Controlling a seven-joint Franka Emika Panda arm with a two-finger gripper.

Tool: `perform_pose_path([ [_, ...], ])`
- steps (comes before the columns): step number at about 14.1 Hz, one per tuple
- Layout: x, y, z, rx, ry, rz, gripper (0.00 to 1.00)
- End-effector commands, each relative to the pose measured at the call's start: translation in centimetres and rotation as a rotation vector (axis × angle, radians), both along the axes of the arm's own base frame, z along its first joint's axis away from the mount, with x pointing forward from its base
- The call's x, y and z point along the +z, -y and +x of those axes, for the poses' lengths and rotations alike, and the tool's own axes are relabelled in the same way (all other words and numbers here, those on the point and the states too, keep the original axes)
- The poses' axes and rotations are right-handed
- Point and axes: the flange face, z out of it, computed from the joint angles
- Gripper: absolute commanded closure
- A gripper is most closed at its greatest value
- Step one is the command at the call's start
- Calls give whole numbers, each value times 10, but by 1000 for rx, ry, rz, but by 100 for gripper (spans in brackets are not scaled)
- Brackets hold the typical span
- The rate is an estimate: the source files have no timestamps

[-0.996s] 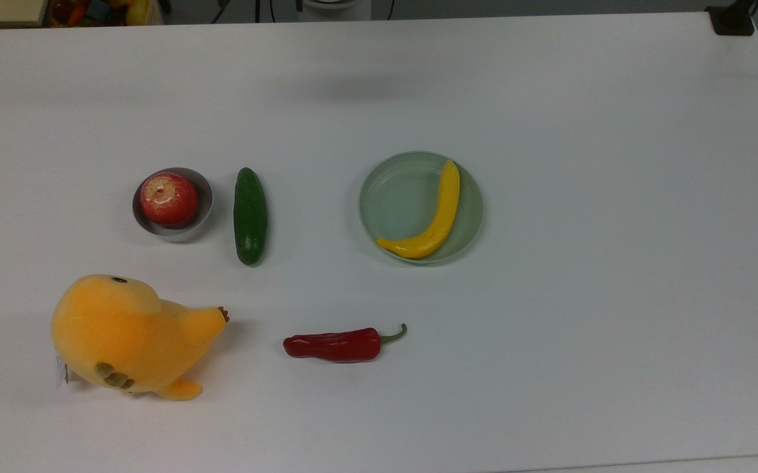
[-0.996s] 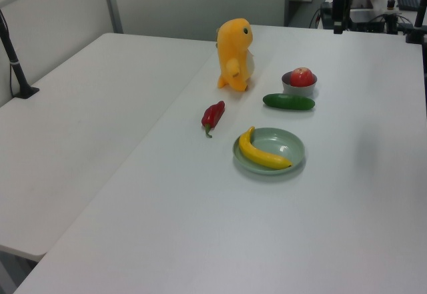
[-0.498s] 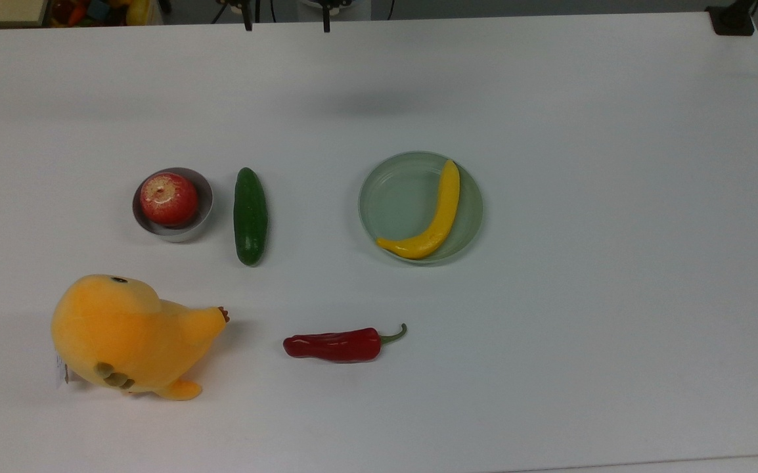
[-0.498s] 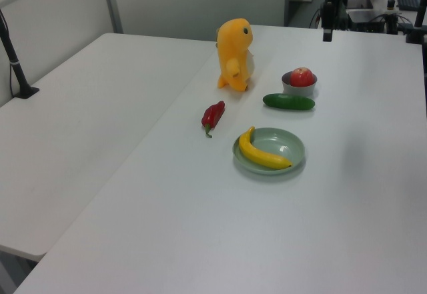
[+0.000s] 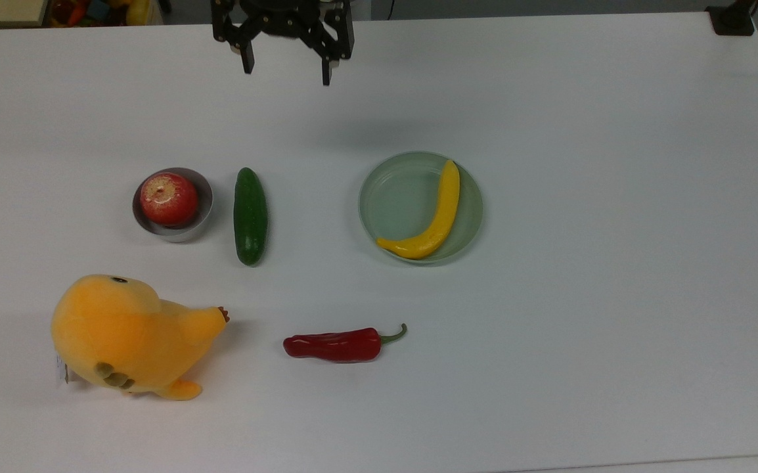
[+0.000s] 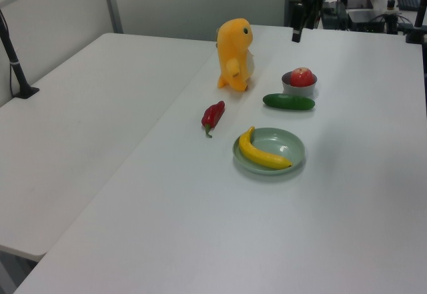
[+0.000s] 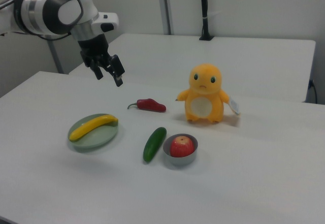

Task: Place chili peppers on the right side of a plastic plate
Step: 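Move the open gripper down toward the red chili pepper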

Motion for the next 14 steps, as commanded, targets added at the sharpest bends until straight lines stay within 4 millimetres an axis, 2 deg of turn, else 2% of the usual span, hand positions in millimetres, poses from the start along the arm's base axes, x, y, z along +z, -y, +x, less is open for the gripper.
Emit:
perform_pose_path([
  [1,-9,-7,37,-217,63,50,0],
  [5,-33,-13,67,-403,126,89,0],
  [8,-45,-22,80,-552,181,142,0],
  [13,-61,-22,101,-747,250,220,2],
  [14,-72,-23,108,-787,242,225,2],
])
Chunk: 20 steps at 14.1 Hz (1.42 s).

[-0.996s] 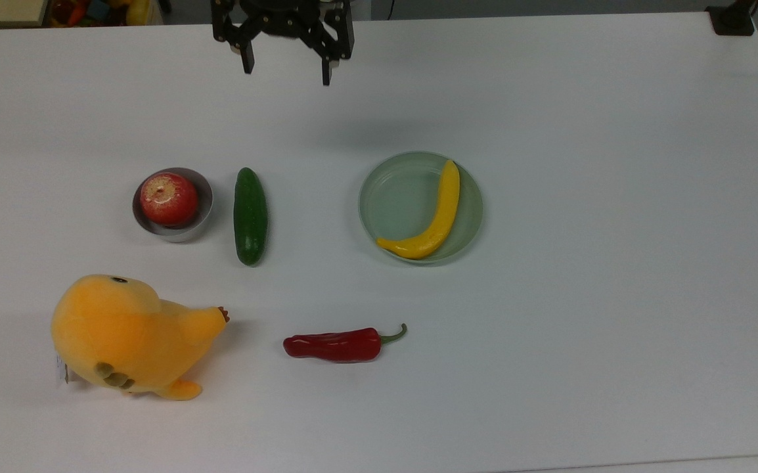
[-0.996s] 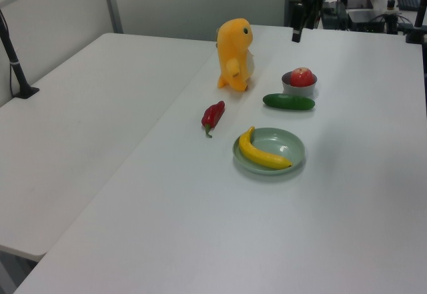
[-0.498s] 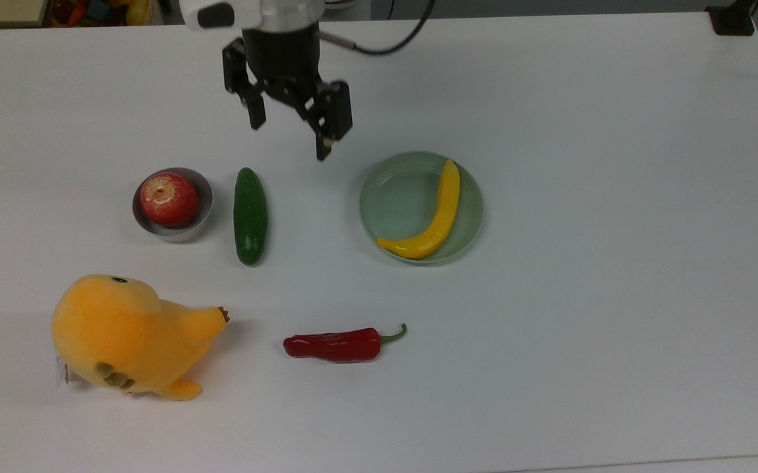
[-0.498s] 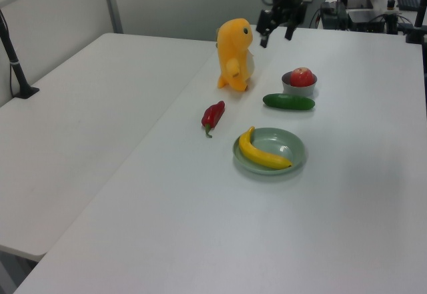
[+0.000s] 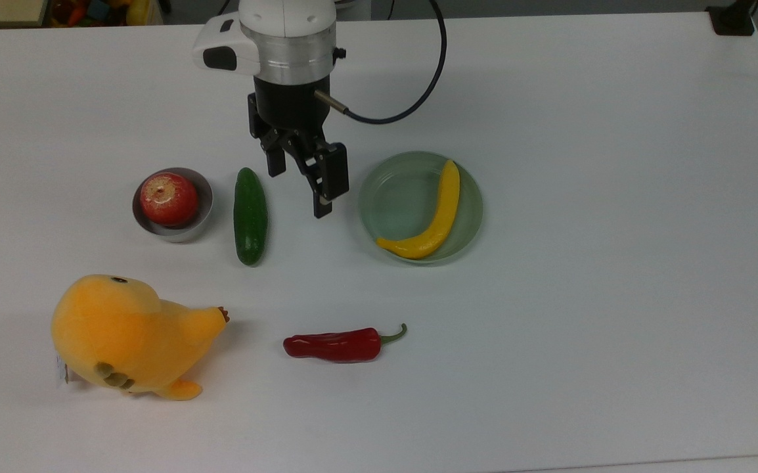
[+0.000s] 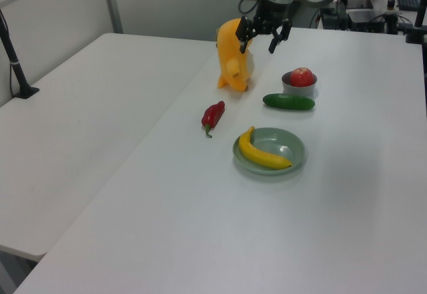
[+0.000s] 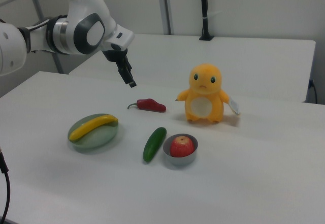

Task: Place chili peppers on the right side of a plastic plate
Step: 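Move the open gripper down toward the red chili pepper, then lower onto the red chili pepper and close the gripper around it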

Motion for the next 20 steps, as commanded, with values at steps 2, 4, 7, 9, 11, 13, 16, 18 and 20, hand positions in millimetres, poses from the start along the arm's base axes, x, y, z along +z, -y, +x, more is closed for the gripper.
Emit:
perform_pose_path([
  [2,-42,-7,39,-187,34,76,2],
  [4,-66,-11,52,-196,95,93,2],
  [7,-94,-13,63,-205,153,110,2],
  [9,-114,-11,72,-230,210,133,2],
  [11,-136,-12,77,-224,257,142,1],
  [13,-150,-12,80,-219,281,147,1],
  [16,-171,-14,81,-216,266,142,1],
  [18,-183,-15,82,-210,265,138,0],
  [20,-193,-16,82,-205,259,132,0],
])
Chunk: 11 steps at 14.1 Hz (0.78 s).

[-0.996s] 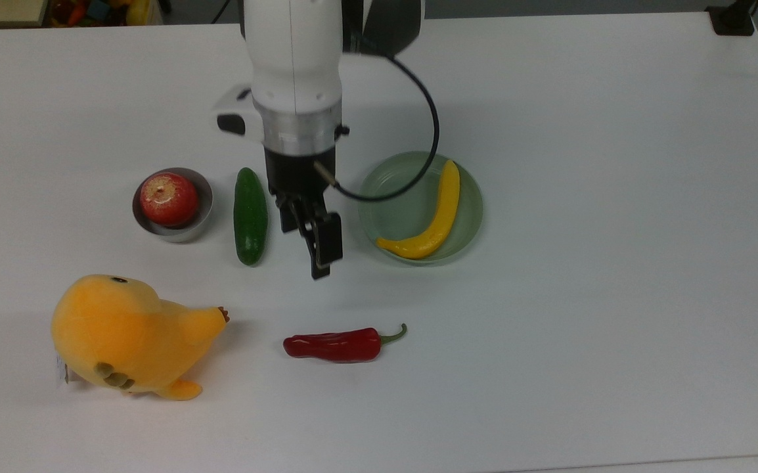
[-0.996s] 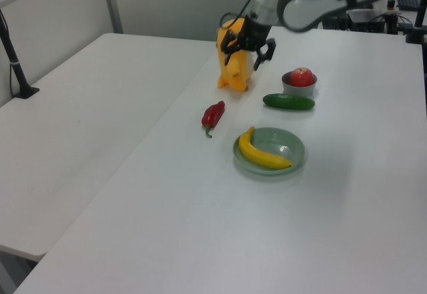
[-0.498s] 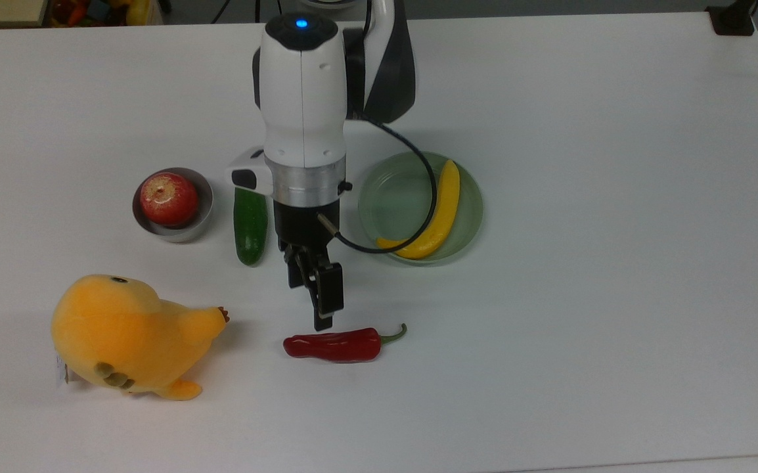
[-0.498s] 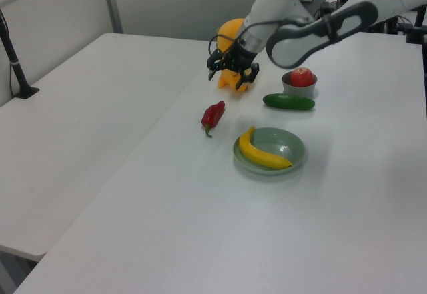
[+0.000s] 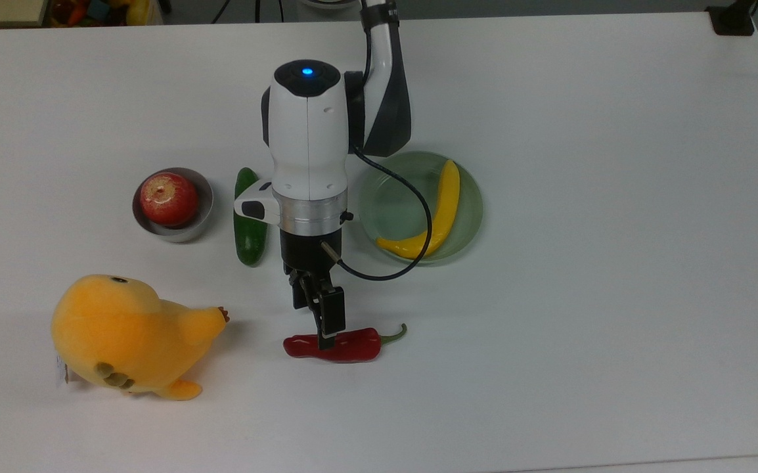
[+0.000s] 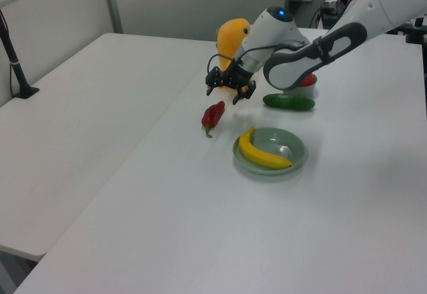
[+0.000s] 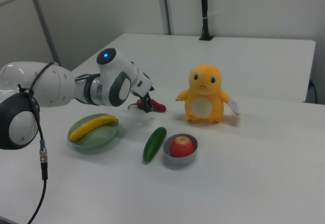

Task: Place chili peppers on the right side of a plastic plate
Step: 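Lower onto the red chili pepper and close the gripper around it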

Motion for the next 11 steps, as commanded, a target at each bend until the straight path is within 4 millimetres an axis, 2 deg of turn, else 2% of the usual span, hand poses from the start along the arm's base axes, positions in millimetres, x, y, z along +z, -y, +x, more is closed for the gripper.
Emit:
perform_pose_path([
  [1,-9,-5,5,-3,19,3,0],
  [4,-29,-8,5,4,-2,-3,1],
  [11,-37,-11,4,23,-15,-22,5],
])
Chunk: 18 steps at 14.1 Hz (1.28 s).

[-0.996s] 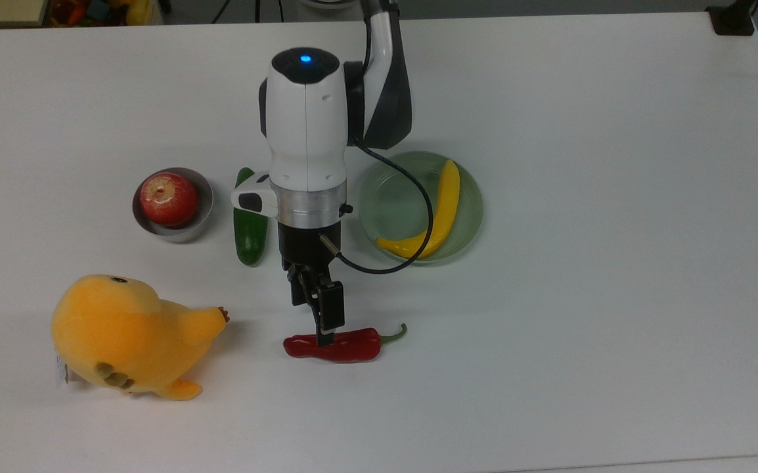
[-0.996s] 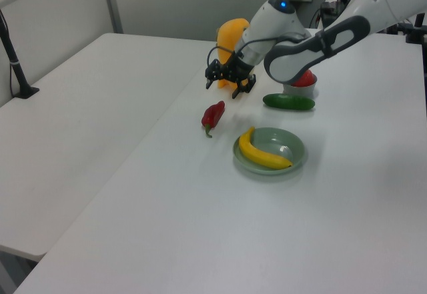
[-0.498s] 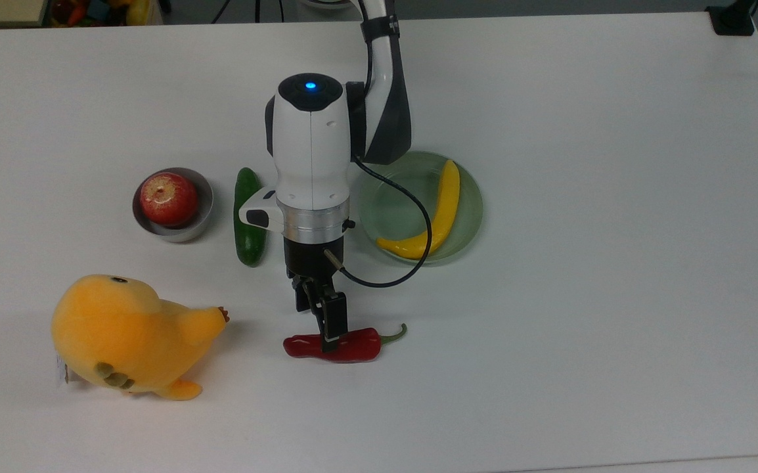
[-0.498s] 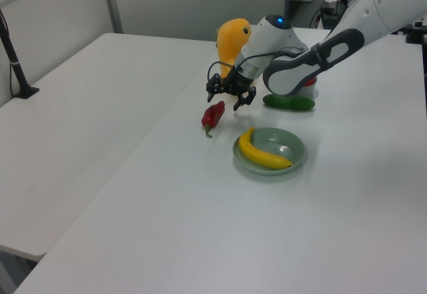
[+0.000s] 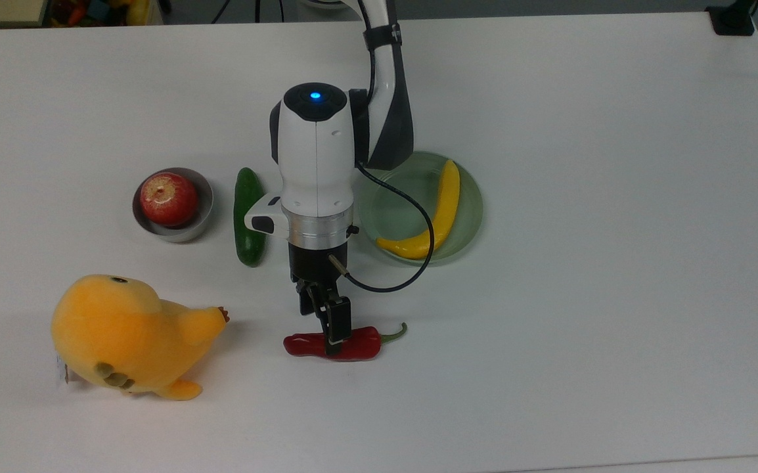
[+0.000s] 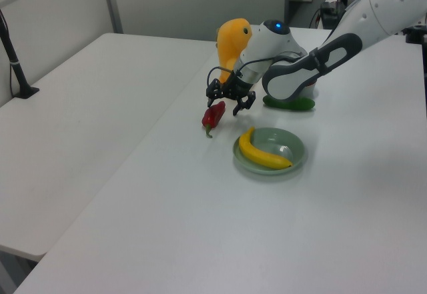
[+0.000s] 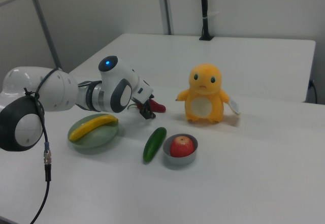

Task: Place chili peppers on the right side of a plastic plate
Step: 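Lower onto the red chili pepper and close the gripper around it, then lift the held chili pepper up off the table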

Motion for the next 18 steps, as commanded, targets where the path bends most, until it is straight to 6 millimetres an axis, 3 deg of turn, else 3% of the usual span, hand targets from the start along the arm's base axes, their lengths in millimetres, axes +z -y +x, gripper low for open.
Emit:
perform_pose_path([
  [1,-6,-7,3,18,13,-16,15],
  [2,-5,-9,2,24,15,-19,23],
  [3,-5,-14,2,47,14,-33,43],
  [4,-5,-14,2,48,15,-33,37],
  [5,-4,-15,2,48,16,-31,20],
  [7,-3,-15,3,47,20,-29,0],
  [9,-5,-19,2,53,18,-30,0],
  [13,-3,-26,1,67,18,-36,39],
  [16,2,-27,1,77,24,-46,54],
  [18,9,-27,0,77,30,-47,56],
])
